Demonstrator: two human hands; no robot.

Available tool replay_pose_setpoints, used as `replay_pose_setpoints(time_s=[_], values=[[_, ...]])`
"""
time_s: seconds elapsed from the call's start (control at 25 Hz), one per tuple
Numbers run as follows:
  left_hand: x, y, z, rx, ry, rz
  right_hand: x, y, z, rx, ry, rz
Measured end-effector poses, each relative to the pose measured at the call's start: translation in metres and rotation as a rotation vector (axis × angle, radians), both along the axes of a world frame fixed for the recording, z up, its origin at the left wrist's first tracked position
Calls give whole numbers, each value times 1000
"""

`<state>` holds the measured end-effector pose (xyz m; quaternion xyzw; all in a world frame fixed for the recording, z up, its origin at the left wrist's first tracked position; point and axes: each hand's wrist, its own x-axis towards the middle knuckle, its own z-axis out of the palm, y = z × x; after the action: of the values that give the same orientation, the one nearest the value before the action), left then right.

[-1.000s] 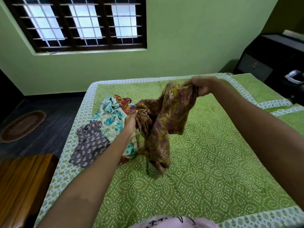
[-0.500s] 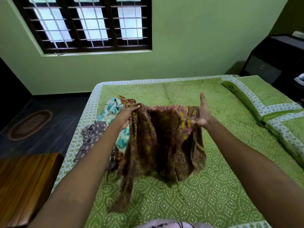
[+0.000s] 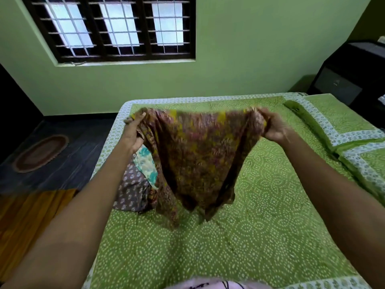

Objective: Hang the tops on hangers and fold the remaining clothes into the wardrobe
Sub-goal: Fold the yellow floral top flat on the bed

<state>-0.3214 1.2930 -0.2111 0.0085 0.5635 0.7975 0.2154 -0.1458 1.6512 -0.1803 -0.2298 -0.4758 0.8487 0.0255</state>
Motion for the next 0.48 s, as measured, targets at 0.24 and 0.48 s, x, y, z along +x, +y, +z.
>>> replay_pose_setpoints(time_s=[0.24,0.48], values=[[-9,-12,-5,-224,27,26,-11,-3,4,146,-70,24],[-13,-21,-6,-362,3,-28,-10,-5,1,90,-48,-50]])
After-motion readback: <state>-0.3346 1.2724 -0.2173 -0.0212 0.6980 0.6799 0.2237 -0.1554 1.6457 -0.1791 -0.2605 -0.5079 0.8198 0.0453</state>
